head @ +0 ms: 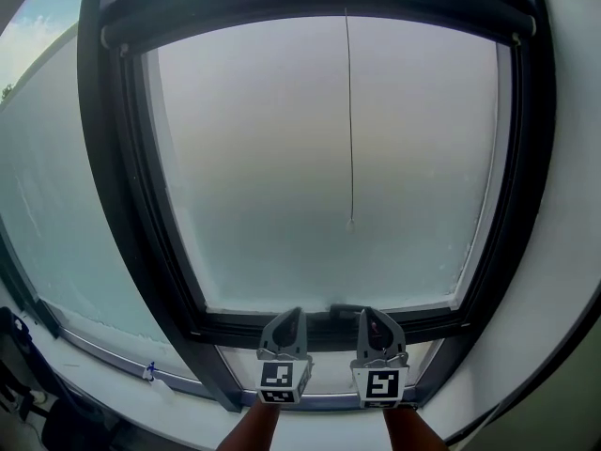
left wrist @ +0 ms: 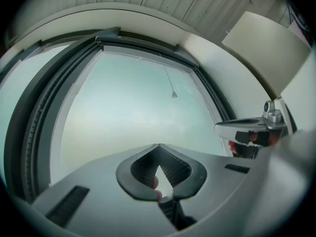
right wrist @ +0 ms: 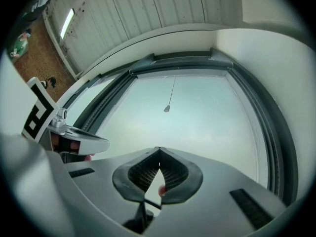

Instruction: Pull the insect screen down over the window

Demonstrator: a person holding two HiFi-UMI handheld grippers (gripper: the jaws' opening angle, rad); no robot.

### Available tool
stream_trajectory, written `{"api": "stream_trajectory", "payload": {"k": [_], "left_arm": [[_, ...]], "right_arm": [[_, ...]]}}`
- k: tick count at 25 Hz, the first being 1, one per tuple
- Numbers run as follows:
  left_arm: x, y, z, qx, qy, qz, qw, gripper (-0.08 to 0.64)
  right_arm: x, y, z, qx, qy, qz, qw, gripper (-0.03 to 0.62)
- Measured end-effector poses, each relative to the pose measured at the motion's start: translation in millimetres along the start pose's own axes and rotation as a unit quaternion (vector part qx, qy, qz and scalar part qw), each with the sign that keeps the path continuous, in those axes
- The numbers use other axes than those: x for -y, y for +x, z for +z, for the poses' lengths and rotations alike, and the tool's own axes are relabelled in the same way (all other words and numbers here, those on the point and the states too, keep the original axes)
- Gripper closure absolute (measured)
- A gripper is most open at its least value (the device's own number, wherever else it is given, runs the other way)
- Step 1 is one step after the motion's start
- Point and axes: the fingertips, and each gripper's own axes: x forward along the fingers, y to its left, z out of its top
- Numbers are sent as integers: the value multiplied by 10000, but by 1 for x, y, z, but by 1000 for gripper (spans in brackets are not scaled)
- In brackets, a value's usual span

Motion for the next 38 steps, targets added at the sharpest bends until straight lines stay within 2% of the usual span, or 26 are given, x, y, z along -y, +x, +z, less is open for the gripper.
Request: {"api": "stream_trajectory", "payload": {"k": [4, 9, 15, 17, 21, 26, 28, 32, 36, 38], "left_arm": [[-5, 14, 30, 317, 118, 58, 9994, 560], [-20, 29, 60, 468, 476, 276, 9974, 560], [-32, 48, 93, 261, 1233, 373, 9913, 560], [-37, 57, 103, 107, 1643, 438, 9854, 560], [-39, 67, 132, 147, 2618, 446, 9640, 556], [-40, 76, 162, 182, 3646, 532, 9295, 457], [-42, 81, 171, 139, 3967, 592, 9159, 429], [-38, 90, 190, 106, 4681, 590, 8816, 339], [-40, 103, 213, -48, 5318, 713, 8438, 275], [-44, 109, 224, -131, 5540, 783, 8287, 250]], "right_arm": [[11, 23, 36, 352, -406, -81, 9985, 589], [20, 46, 71, 397, -1218, 16, 9918, 589], [34, 62, 100, 320, -2336, 38, 9718, 589], [41, 68, 107, 304, -2626, 27, 9644, 589], [55, 79, 118, 252, -3066, -51, 9515, 589], [68, 89, 127, 192, -3455, -131, 9381, 586], [71, 93, 131, 206, -3638, -180, 9311, 551], [80, 103, 144, 224, -4060, -292, 9131, 452], [90, 116, 161, 214, -4356, -335, 8993, 388], [97, 123, 171, 215, -4525, -373, 8907, 367]]}}
